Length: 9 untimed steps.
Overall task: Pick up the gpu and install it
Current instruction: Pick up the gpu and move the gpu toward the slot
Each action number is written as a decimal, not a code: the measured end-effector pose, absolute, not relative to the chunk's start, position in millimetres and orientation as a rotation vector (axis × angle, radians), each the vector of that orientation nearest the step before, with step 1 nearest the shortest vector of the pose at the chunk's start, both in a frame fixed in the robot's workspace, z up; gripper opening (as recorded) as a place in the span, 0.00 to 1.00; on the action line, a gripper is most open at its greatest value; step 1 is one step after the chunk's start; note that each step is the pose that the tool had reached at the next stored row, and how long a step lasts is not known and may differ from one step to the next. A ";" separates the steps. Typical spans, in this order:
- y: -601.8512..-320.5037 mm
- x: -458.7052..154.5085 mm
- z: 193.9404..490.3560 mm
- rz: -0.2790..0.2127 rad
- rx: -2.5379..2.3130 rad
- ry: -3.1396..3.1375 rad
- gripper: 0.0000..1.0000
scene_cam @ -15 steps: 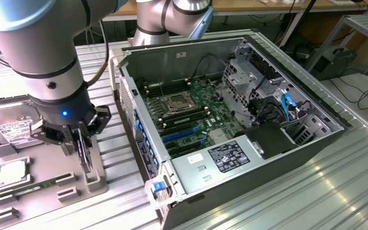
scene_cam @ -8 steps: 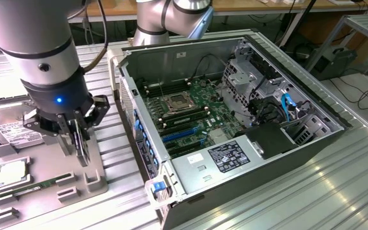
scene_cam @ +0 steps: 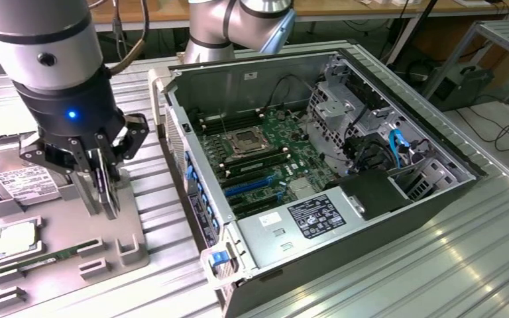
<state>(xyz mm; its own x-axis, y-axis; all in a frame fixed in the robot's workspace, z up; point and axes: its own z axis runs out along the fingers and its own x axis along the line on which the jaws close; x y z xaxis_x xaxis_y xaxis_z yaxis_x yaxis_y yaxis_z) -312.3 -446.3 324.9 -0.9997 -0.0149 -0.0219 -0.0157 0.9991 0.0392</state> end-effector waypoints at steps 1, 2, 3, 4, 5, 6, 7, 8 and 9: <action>-446.3 -312.3 329.2 0.061 -0.024 3.119 0.28; -446.3 -312.3 332.0 0.061 -0.024 3.119 0.28; -446.3 -312.3 334.0 0.061 -0.024 3.119 0.28; -446.3 -312.4 335.9 0.061 -0.024 3.119 0.28; -446.3 -312.3 338.6 0.061 -0.024 3.119 0.28; -446.3 -312.3 341.0 0.061 -0.024 3.119 0.28; -446.3 -312.3 343.9 0.061 -0.024 3.119 0.28; -446.3 -312.3 347.4 0.062 -0.024 3.119 0.28; -446.3 -312.3 350.9 0.061 -0.024 3.119 0.28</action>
